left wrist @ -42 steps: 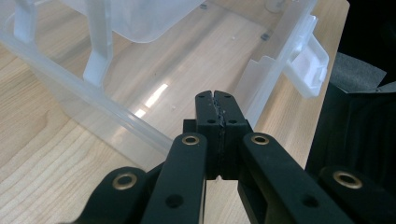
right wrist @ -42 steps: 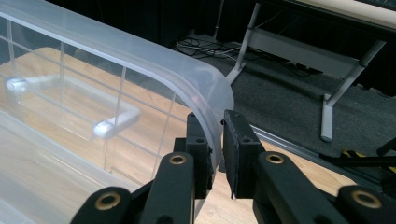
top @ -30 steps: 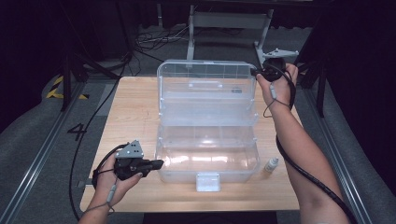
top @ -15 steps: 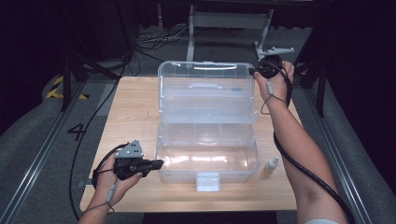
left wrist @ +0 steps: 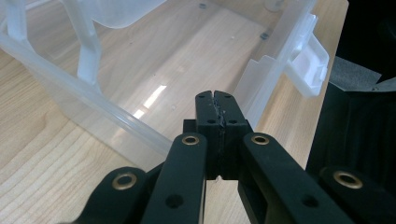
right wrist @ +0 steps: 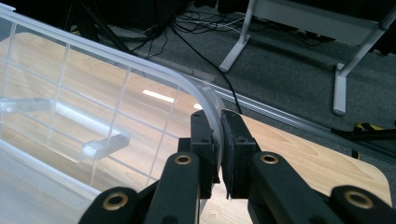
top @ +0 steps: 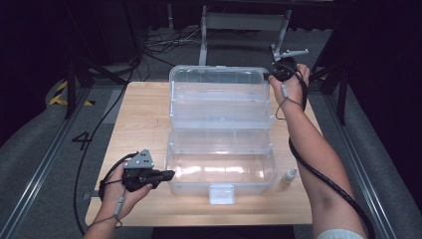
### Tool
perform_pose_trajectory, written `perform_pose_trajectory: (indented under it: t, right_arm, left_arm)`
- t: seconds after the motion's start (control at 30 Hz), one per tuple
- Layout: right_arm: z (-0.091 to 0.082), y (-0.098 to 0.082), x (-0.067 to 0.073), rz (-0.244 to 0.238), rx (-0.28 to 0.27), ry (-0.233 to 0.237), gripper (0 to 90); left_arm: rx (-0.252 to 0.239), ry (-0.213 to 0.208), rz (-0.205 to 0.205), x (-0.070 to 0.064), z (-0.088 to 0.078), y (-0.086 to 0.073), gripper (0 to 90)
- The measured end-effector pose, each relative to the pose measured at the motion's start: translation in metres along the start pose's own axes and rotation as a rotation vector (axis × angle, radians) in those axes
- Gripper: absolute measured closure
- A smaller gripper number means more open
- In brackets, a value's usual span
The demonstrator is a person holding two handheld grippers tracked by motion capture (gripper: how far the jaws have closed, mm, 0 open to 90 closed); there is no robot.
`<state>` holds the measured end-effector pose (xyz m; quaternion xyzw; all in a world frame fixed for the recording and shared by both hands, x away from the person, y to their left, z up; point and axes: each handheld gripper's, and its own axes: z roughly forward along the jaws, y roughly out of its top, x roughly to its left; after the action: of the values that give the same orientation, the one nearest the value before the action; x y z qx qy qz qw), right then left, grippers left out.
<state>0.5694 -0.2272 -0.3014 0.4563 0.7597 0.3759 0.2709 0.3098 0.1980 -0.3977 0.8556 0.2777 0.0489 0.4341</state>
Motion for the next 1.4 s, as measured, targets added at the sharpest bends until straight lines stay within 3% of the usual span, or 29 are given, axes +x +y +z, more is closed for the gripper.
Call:
perform_pose_trajectory:
  t: [0.37, 1.4]
  right_arm:
    - [0.015, -0.001, -0.006, 0.022, 0.028, 0.021, 84.7]
    - [0.053, -0.013, -0.020, 0.113, 0.111, 0.087, 83.7]
  left_arm:
    - [0.002, 0.013, 0.002, -0.001, 0.000, 0.000, 89.8]
    - [0.000, -0.005, -0.006, 0.001, 0.000, 0.000, 89.7]
